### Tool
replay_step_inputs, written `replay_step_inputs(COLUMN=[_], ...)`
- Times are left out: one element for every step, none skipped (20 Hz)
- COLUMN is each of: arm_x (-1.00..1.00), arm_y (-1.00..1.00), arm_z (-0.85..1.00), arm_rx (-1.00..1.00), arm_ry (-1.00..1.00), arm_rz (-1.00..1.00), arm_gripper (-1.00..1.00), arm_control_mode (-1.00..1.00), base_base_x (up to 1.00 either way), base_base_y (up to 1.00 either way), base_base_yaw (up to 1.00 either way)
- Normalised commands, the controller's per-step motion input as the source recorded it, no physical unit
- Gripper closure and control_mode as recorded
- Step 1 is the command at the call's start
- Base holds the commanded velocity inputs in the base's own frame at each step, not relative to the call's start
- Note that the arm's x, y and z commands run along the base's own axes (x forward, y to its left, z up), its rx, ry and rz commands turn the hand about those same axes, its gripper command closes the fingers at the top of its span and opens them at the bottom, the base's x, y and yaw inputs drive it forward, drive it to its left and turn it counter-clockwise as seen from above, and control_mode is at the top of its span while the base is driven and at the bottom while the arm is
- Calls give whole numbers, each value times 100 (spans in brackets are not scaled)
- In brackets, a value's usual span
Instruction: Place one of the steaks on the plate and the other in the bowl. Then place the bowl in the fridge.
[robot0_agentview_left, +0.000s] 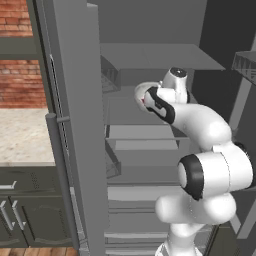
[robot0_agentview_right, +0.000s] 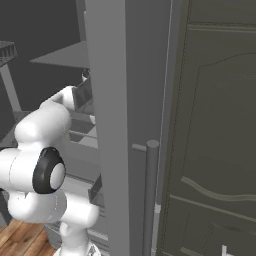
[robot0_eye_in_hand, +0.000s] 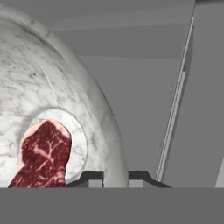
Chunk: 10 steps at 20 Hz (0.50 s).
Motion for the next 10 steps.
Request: replay_step_inputs(arm_x=[49, 50, 43, 27, 0, 0, 0, 0, 0, 0], arm_y=[0, 0, 0, 0, 0, 0, 0, 0, 0, 0], arm_z=[-36, -36, -36, -35, -40, -39, -34, -31, -36, -12], arm_rx=[0, 0, 0, 0, 0, 0, 0, 0, 0, 0], arm_ry=[0, 0, 0, 0, 0, 0, 0, 0, 0, 0], arm_rz=[0, 0, 0, 0, 0, 0, 0, 0, 0, 0], arm_gripper=[100, 100, 100, 100, 100, 100, 100, 100, -100, -100], arm_control_mode=[-100, -100, -100, -100, -100, -100, -100, -100, -100, -100], base_base_x=[0, 0, 0, 0, 0, 0, 0, 0, 0, 0], base_base_y=[0, 0, 0, 0, 0, 0, 0, 0, 0, 0], base_base_yaw=[0, 0, 0, 0, 0, 0, 0, 0, 0, 0])
